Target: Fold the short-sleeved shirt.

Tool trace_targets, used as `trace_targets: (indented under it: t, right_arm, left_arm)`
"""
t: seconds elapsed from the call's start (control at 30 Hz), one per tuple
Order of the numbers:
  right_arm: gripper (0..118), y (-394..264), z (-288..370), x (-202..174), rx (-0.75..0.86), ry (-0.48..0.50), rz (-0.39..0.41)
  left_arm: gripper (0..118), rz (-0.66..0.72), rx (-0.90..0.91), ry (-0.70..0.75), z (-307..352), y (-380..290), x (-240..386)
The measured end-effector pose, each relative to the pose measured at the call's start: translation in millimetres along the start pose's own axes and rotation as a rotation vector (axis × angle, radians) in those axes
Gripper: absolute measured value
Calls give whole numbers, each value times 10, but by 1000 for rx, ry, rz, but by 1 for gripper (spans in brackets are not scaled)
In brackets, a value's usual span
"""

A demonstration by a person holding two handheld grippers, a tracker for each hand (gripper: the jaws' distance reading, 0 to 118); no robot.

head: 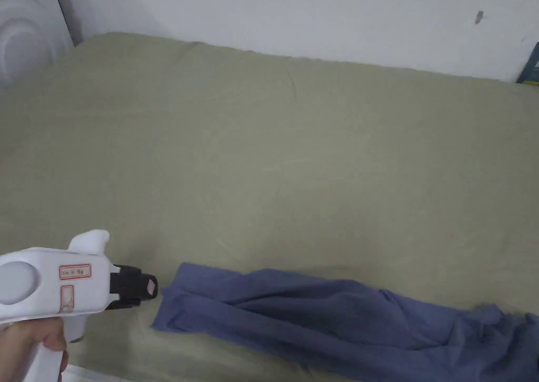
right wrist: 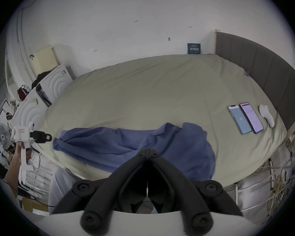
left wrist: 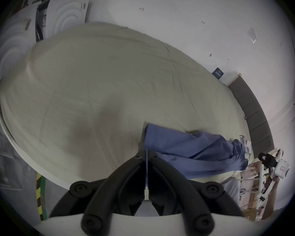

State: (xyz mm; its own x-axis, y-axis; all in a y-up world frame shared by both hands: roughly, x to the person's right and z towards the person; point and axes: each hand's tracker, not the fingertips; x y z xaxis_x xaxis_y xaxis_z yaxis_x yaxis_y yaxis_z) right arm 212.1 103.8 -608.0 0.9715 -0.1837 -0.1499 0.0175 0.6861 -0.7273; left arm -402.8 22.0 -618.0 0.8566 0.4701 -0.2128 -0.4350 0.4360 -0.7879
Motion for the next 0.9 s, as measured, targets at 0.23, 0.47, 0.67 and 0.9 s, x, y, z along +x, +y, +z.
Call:
trace_targets:
  t: [0.23,0.47,0.67,0.9]
  right_arm:
    - [0,-86,-98,-312,-39,72,-31]
    - [0,-101,-182,-408,-72,76,-29]
    - [1,-62,-153,-375,-57,66,-50]
    - [1,-130,-58,-393,-44,82,-95]
  left_arm:
    - [116,-59,-156,-249,-286,143,-256]
    - [116,91,-224,-469,-677,175,-238]
    - [104,142,-278,-557,-974,151,-127]
    - [10,167,-225,-453,-866,66,-117]
